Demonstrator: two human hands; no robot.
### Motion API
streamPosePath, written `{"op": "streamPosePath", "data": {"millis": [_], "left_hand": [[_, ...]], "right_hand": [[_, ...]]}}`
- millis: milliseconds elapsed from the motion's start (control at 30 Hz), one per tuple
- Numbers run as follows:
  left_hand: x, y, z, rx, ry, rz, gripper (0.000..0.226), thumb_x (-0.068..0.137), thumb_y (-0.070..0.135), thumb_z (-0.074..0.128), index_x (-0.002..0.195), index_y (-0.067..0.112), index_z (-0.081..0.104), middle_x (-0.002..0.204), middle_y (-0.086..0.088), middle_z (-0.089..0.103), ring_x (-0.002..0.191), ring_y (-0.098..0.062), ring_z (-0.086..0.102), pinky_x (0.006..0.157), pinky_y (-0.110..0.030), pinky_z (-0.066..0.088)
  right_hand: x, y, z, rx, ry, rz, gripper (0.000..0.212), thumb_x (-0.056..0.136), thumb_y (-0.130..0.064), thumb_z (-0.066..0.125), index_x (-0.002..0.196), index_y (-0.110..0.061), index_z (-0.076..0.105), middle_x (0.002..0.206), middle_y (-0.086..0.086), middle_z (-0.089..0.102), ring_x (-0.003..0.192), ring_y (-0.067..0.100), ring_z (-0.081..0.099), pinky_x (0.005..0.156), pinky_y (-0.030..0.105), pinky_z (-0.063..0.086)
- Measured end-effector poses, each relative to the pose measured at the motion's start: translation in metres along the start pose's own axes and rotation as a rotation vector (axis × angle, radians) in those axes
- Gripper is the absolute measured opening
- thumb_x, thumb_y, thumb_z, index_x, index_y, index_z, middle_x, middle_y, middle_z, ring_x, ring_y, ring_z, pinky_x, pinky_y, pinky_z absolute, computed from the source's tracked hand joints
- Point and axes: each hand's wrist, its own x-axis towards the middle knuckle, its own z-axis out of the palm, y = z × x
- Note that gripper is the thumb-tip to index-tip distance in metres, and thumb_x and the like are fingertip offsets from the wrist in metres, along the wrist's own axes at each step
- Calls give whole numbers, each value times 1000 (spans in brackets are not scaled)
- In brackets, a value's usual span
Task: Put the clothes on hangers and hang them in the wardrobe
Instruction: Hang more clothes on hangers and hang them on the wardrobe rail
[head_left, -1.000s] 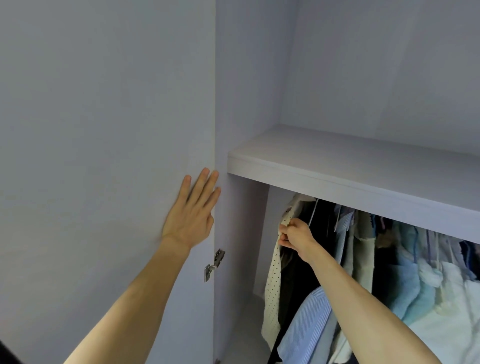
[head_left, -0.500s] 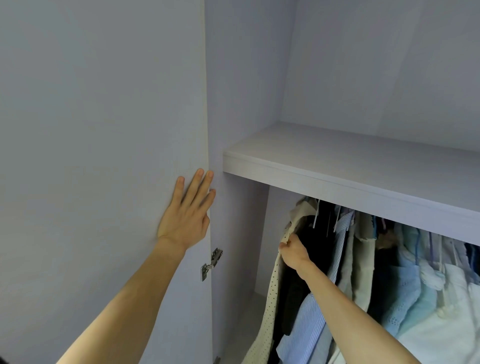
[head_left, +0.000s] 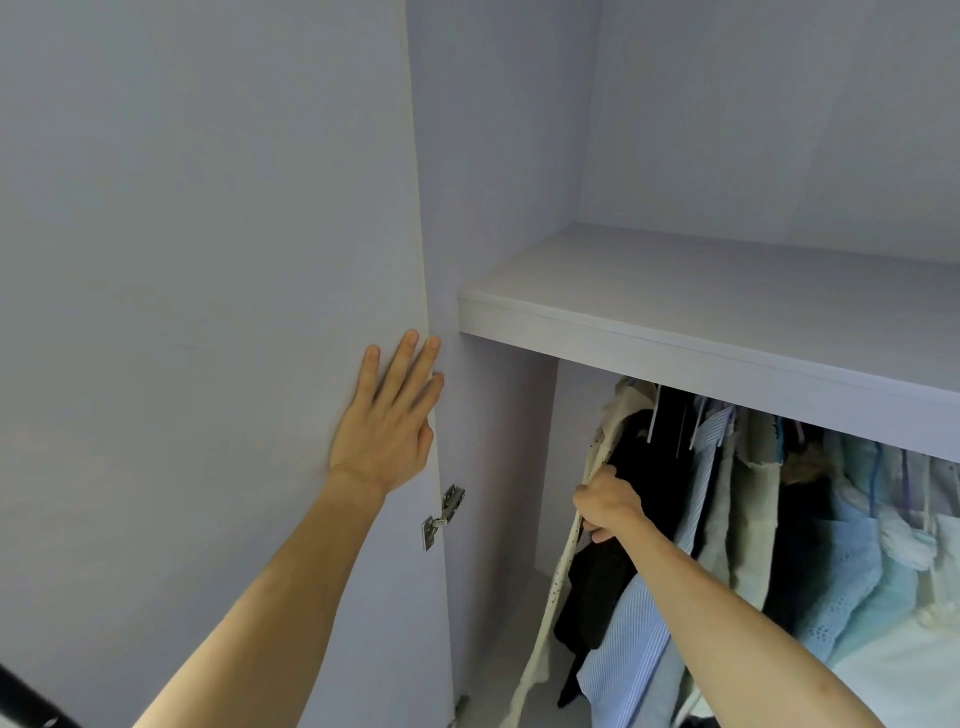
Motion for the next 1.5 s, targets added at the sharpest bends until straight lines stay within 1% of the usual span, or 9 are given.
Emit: {"op": "streamPosePath", "data": {"millis": [200,400,500,667,767,900,1167,1367,1500], "left_hand": [[1,1,3,23,-2,-5,62,100,40,23,159,23,19,163,-15,-22,150,-38,-21,112,-63,-25],[-1,3,-1,27,-54,-19,65,99,40,22,160,24,7,160,-15,-30,148,-37,-26,109,-62,-29],[-9,7,0,-43,-93,-5,66,99,42,25,158,26,-1,160,-13,-31,148,-34,-27,112,-58,-28],[-68,32,-5,-570,-163,-85,60,89,42,39,146,29,49,155,-8,41,149,-25,29,124,-44,0],[-144,47,-7,-826,-284,-263,58,89,46,30,141,33,53,138,2,59,137,-23,46,120,-44,20],[-271,40,-14,-742,-417,-414,44,84,39,49,124,36,66,122,7,68,119,-21,61,104,-44,43],[-519,-9,-114,-600,-727,-893,42,80,42,43,109,33,72,102,10,72,96,-17,69,85,-38,53],[-681,-17,-235,-495,-1002,-1371,49,88,42,42,133,34,59,131,6,62,117,-23,59,94,-37,48],[-763,5,-321,-374,-1001,-1654,46,97,41,41,142,35,50,143,10,53,130,-17,48,105,-34,39]], "right_hand": [[7,-4,-3,-71,-41,-27,46,99,-13,49,139,1,31,106,20,65,70,22,71,61,32,62],[-17,1,-17,-378,-23,-137,47,100,-40,47,135,-9,45,124,11,61,108,27,62,81,33,51],[-39,10,-29,-369,-44,-190,43,100,-42,47,129,-11,50,116,5,64,102,23,63,79,33,51],[-110,25,-37,-137,-62,-375,33,100,-42,50,130,-31,55,123,0,66,115,19,61,94,29,49],[-162,32,-18,-67,14,-596,26,99,-42,52,123,-39,62,126,-16,63,120,4,55,102,25,44],[-213,38,39,-157,73,-833,29,100,-42,51,123,-36,66,136,-21,54,134,-1,39,112,23,32],[-331,41,181,-308,-237,-1124,35,94,-43,48,117,-32,71,130,-10,64,130,13,49,110,32,39],[-464,35,257,-451,-607,-1451,28,97,-36,59,123,-32,69,136,-11,58,139,17,42,116,43,35],[-557,38,297,-504,-764,-1707,28,98,-42,53,122,-36,66,140,-11,57,141,16,39,116,41,36]]}}
